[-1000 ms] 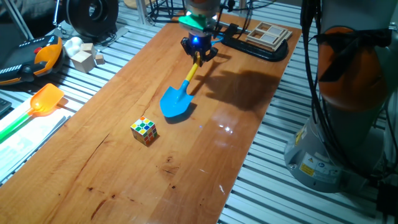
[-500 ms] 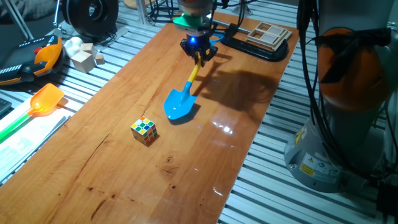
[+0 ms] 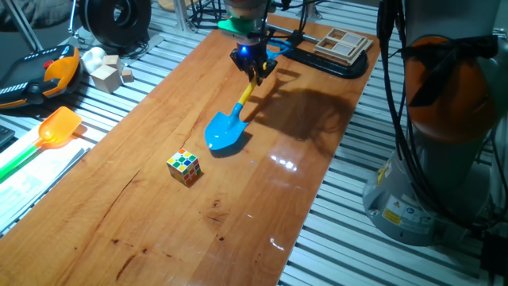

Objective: Use a shovel to scoop up an object

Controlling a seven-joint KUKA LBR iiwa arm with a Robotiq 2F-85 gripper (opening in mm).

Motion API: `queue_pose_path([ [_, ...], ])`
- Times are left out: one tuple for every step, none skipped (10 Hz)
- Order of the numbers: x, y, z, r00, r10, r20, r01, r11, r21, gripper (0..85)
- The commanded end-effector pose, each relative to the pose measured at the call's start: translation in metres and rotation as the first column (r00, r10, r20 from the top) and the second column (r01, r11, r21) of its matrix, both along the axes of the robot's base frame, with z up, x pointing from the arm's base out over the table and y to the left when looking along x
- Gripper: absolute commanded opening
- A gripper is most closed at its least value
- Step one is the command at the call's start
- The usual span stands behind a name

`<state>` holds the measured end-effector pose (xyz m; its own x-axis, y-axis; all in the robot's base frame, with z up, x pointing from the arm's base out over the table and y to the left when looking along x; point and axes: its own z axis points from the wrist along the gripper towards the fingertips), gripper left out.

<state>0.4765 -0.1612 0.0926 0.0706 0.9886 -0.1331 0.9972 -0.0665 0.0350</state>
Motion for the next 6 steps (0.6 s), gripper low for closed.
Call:
queue_pose_path([
  [-0.0001,0.0001,0.0,1.0,-0.014,0.008,0.014,1.0,-0.011,0.0],
  [-0.0001,-0.0006,0.0005,1.0,-0.018,0.01,0.018,0.999,-0.026,0.0],
  [-0.0002,-0.0006,0.0002,1.0,-0.027,0.012,0.027,0.999,-0.029,0.0],
  [-0.0003,-0.0007,0.0,0.999,-0.033,0.015,0.033,0.999,-0.032,0.0],
  [-0.0002,0.0006,-0.0006,0.999,-0.04,0.016,0.041,0.999,-0.034,0.0],
  [-0.0001,0.001,-0.0008,0.999,-0.044,0.015,0.044,0.999,-0.03,0.0],
])
